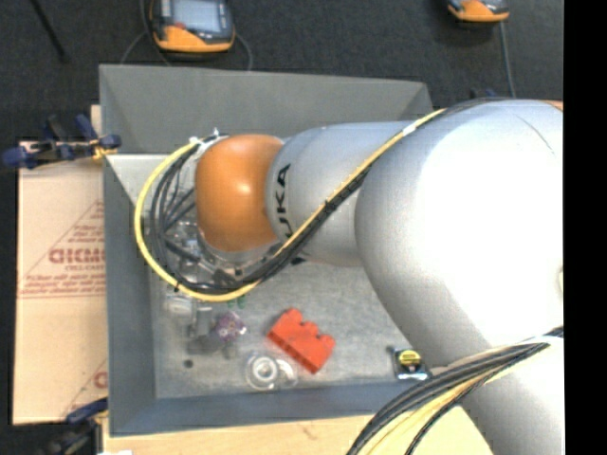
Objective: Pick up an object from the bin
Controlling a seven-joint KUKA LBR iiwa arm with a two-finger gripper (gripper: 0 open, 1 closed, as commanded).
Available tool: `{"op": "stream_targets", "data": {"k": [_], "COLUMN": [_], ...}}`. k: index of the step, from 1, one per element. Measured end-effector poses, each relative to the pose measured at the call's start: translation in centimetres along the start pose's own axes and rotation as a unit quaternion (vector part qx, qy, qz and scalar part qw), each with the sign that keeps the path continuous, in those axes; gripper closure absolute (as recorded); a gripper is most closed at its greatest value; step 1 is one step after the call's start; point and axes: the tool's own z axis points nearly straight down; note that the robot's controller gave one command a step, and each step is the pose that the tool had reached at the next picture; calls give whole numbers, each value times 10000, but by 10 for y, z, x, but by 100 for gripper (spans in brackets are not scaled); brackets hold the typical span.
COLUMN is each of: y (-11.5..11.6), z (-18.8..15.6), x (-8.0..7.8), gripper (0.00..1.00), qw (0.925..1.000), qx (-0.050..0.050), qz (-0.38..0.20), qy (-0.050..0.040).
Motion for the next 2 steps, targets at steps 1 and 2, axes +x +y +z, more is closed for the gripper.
{"op": "stream_targets", "data": {"k": [1, 2], "y": [-17, -2], "z": [-35, -32], "x": [24, -30], "gripper": [0, 0], "qw": [9900, 9742], "qx": [-1, 5], "qz": [-1411, -2259], "qy": [-14, 14]}}
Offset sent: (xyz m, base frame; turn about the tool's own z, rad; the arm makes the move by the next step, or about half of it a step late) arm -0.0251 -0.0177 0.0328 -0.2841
